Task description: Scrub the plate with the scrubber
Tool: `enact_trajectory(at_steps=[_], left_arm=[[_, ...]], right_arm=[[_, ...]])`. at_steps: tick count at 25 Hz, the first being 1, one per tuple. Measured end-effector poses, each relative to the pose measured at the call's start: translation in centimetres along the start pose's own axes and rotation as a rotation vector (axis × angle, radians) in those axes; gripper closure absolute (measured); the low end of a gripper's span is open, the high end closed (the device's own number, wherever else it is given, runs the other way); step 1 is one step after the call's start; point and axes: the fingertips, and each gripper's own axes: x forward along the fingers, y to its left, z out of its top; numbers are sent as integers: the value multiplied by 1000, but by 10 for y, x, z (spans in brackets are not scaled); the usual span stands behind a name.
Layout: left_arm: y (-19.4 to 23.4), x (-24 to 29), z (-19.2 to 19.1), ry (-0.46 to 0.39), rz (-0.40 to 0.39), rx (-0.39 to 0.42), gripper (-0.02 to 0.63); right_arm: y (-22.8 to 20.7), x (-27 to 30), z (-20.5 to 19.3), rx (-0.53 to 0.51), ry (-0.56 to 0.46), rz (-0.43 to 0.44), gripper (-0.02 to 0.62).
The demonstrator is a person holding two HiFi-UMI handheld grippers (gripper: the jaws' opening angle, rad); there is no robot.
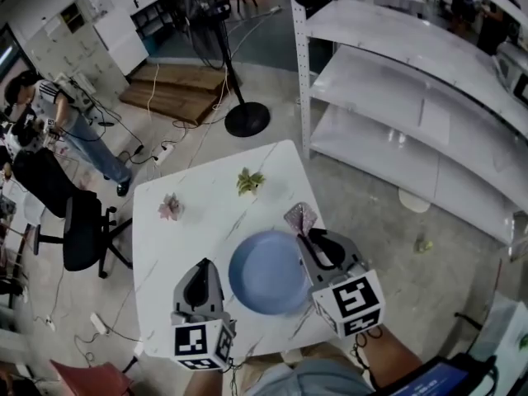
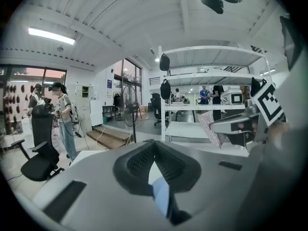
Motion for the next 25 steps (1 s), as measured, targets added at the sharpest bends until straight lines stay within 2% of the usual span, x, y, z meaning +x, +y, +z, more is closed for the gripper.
enact_trajectory(at_steps=[5, 8, 21, 25], left_arm=[[22, 18, -15, 24, 1, -16, 598], [31, 29, -32, 72, -21, -38, 598], [29, 74, -159, 320, -174, -125, 596], [26, 84, -189, 382, -217, -152, 542]], right_arm=[[18, 35, -14, -29, 68, 44, 526], [30, 53, -36, -42, 153, 68, 526], [39, 95, -162, -55, 535, 64, 526], [35, 100, -186, -68, 612, 62, 526]])
